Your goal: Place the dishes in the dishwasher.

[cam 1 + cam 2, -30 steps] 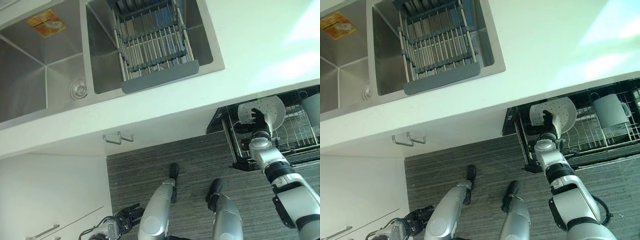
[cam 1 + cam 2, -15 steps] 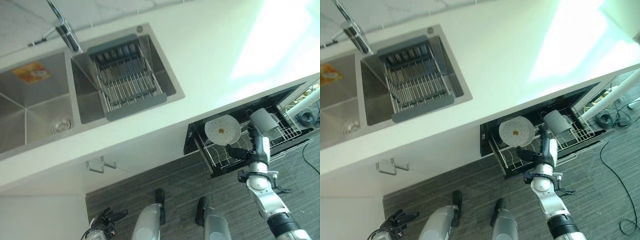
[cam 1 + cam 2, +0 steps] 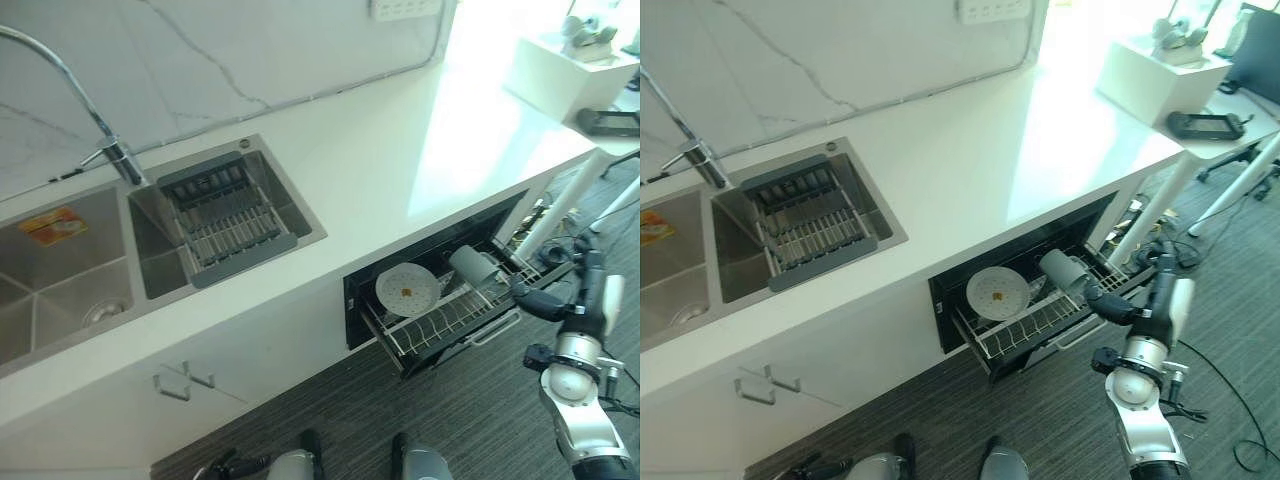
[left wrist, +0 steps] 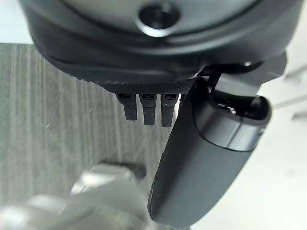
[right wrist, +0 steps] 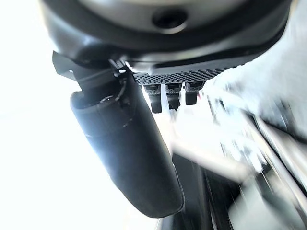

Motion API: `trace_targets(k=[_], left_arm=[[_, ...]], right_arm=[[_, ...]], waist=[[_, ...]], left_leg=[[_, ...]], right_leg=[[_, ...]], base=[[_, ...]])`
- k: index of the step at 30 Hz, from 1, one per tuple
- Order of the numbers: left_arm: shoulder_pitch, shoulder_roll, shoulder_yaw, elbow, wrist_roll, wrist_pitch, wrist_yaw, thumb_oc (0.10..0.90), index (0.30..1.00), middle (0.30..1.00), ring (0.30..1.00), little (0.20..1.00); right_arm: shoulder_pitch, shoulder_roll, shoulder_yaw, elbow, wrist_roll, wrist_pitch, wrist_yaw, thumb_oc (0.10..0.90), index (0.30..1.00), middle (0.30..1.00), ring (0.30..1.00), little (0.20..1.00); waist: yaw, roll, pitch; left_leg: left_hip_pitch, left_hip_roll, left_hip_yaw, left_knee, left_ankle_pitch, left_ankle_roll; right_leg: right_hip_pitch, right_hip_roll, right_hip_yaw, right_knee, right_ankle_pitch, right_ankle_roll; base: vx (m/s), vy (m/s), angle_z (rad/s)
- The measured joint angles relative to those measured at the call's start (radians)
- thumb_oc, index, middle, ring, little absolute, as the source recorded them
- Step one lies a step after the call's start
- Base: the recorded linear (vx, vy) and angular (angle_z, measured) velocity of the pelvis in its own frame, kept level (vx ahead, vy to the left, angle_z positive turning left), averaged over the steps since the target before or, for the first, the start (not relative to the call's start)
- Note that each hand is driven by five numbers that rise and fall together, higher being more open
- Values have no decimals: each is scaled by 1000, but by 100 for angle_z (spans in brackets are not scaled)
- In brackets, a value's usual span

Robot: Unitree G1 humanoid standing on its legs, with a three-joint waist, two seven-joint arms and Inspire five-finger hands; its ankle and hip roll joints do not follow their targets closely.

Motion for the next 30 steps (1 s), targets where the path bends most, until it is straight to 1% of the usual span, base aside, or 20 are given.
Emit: trace_targets(k=[2,3,6,7,8,10,12,13,14,16,17,18,19,21,22,24,25,27,29,30], left_arm=[[7,2,-20,7,10,-5,-19,800,900,900,900,900],[13,13,-33,15,35,-10,-39,800,900,900,900,900],[8,34,-75,27,72,-24,-61,800,900,900,900,900],[1,39,-96,32,80,-24,-62,800,900,900,900,900],[-10,51,-131,43,81,-24,-74,800,900,900,900,900],[-23,51,-149,58,80,-22,-81,800,900,900,900,900],[-32,51,-171,61,79,-15,-81,800,900,900,900,900],[-35,55,-188,57,75,-9,-81,800,900,900,900,900],[-32,66,-222,23,68,0,-81,800,900,900,900,900],[-39,68,-236,9,66,-4,-80,800,900,900,900,900],[-77,69,-247,6,66,-8,-80,800,900,900,900,900],[-94,70,-254,-2,67,-13,-80,800,900,900,900,900],[-117,75,-277,-3,67,-21,-79,800,900,900,900,900],[-147,80,-306,-32,68,-31,-79,800,900,900,900,900],[-156,83,-310,-48,68,-36,-79,800,900,900,900,900],[-177,108,-326,-74,67,-69,-78,800,900,900,900,900],[-204,119,-326,-89,69,-77,-73,800,900,900,900,900],[-227,144,-341,-113,71,-94,-70,800,900,900,900,900],[-249,177,-360,-145,74,-101,-70,800,900,900,900,900],[-261,186,-374,-151,80,-102,-70,800,900,900,900,900]], right_arm=[[40,2,-82,15,1,-23,-75,800,900,900,900,900],[58,24,-147,63,-1,-43,-147,800,900,900,900,900],[66,35,-203,202,-44,-40,-258,800,900,900,900,900],[77,33,-211,261,-60,-42,-276,800,900,900,900,900],[88,33,-216,418,-66,-42,-276,800,900,900,900,900],[90,44,-209,583,-50,-39,-268,800,900,900,900,900],[102,94,-191,714,8,-56,-236,800,900,900,900,900],[98,102,-162,769,6,-73,-227,800,900,900,900,900],[95,97,-77,781,-29,-67,-189,800,900,900,900,900],[73,61,45,722,-87,-68,-144,800,900,900,900,900],[-3,14,141,714,-119,-72,-101,800,900,900,900,900],[-50,-5,174,714,-121,-75,-80,800,900,900,900,900],[-100,-23,198,720,-121,-75,-58,800,900,900,900,900],[-181,-56,226,725,-127,-74,-23,800,900,900,900,900],[-221,-65,241,728,-142,-72,-10,800,900,900,900,900],[-333,-82,339,747,-188,-68,25,800,900,900,900,900],[-374,-77,375,750,-197,-61,17,800,900,900,900,900],[-388,-63,384,762,-196,-51,-14,800,900,900,900,900],[-398,-67,385,760,-196,-73,-61,800,900,900,900,900],[-411,-71,385,762,-196,-73,-73,800,900,900,900,900]], waist=[[-2,-3,-18],[-3,-5,-34],[-27,-10,-40],[-27,-10,-40],[-25,-19,-48],[-24,-21,-58],[-26,-15,-58],[-21,-16,-57],[-20,-10,-49],[-13,0,-22],[11,9,21],[17,13,47],[34,19,77],[61,33,117],[63,37,137],[68,41,195],[89,37,237],[111,17,271],[113,2,305],[112,2,318]], left_leg=[[3,4,5,1,-3,1],[3,7,6,1,-5,-1],[15,11,7,0,-8,-5],[20,12,8,0,-13,-12],[18,13,7,0,-14,-13],[17,14,5,0,-14,-14],[16,15,4,1,-14,-13],[12,16,1,1,-14,-13],[-5,15,-13,3,-13,-12],[-19,15,-24,6,-10,-10],[-31,16,-30,7,-9,-9],[-36,16,-35,7,-8,-9],[-41,15,-38,5,-6,-9],[-68,14,-52,5,7,-7],[-79,13,-61,5,20,-8],[-104,9,-73,23,30,-8],[-106,10,-80,25,38,-9],[-126,4,-84,40,41,-4],[-154,-10,-99,59,40,-4],[-166,-17,-113,72,41,-11]], right_leg=[[0,4,4,-1,-2,-1],[2,7,4,-2,-3,-2],[11,13,8,-2,-2,0],[16,14,9,-3,-5,-3],[19,16,8,-5,-7,-6],[20,17,6,-7,-8,-6],[20,18,6,-7,-6,-5],[20,18,0,-8,-6,-5],[14,19,-12,-14,-3,-3],[8,19,-23,-19,0,-2],[-1,19,-30,-20,4,-1],[-2,20,-33,-21,5,-1],[-5,20,-35,-20,8,-4],[-25,20,-48,-22,16,-8],[-32,20,-59,-23,21,-13],[-52,18,-66,4,20,-18],[-58,15,-68,26,12,-25],[-88,7,-66,70,-8,-23],[-111,-11,-80,113,-23,-32],[-114,-15,-86,121,-27,-30]], base=[[17,-31,-8],[16,-29,-5],[38,-34,-4],[59,-34,-4],[52,-35,0],[25,-31,1],[-9,-71,-1],[-37,-82,9],[-46,-46,16],[-47,-34,13],[-50,-17,13],[-71,-7,17],[-89,1,21],[-101,-4,22],[-88,-15,29],[-89,-36,20],[-98,-55,8],[-70,-52,13],[-46,-42,30],[-25,-25,29]])
